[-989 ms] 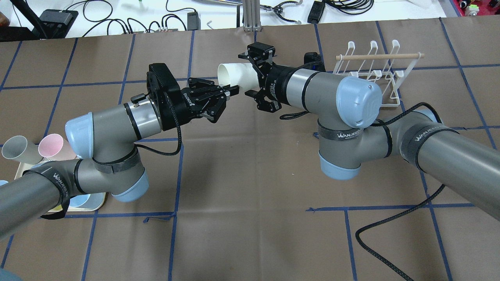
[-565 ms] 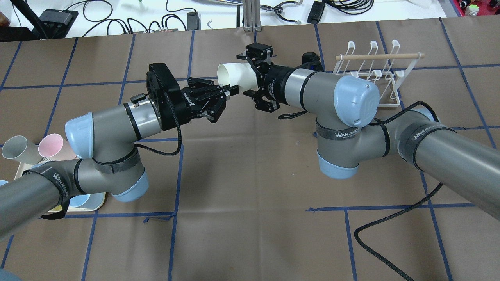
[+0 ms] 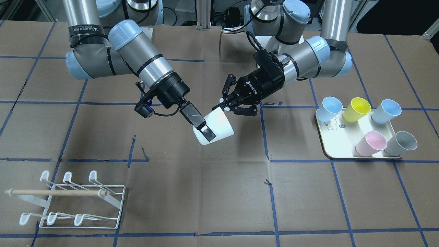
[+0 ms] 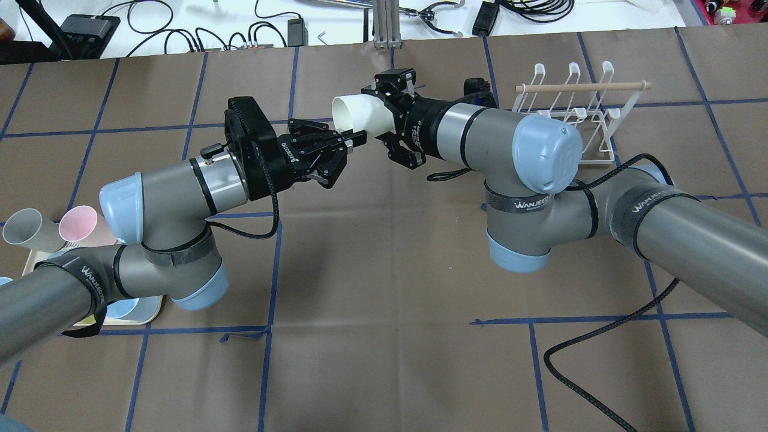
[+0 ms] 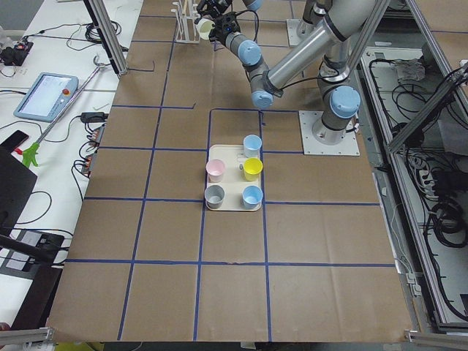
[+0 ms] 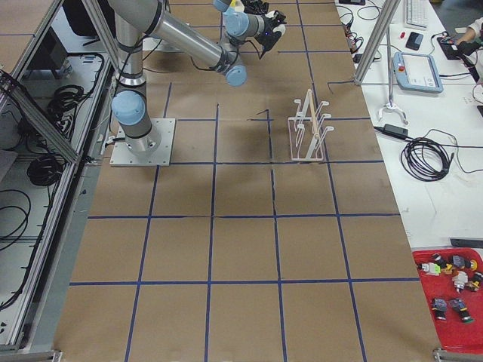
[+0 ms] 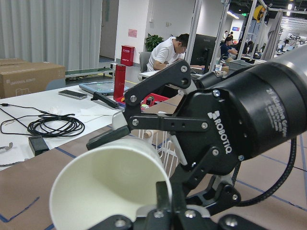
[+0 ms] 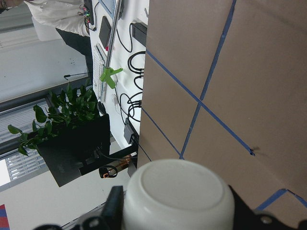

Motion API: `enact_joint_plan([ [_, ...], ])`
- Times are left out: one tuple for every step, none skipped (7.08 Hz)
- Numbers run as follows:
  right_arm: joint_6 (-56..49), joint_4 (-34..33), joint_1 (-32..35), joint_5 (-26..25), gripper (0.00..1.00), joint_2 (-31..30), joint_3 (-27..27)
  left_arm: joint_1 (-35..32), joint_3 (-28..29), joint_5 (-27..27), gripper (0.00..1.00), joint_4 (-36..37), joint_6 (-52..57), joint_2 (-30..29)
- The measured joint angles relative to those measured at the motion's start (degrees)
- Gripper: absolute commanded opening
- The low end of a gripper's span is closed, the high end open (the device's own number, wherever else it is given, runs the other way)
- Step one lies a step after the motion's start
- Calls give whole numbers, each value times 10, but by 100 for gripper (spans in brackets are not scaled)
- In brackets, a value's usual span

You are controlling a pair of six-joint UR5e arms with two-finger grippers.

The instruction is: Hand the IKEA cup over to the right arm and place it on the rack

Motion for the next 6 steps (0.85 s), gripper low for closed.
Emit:
enact_joint_plan([
  [0,-1,0,1,50,1,0,0,1,1,55,0,-1,0],
  [0,-1,0,1,50,2,0,0,3,2,72,1,-1,1],
  [0,-2,0,1,48,3,0,0,4,3,85,2,-2,1],
  [0,-2,0,2,47,3,0,0,4,3,97,2,-2,2],
  [-1,-2,0,2,44,3,0,1,4,3,98,2,-3,4],
  [-1,-2,0,4,40,3,0,4,5,3,99,2,-4,7],
])
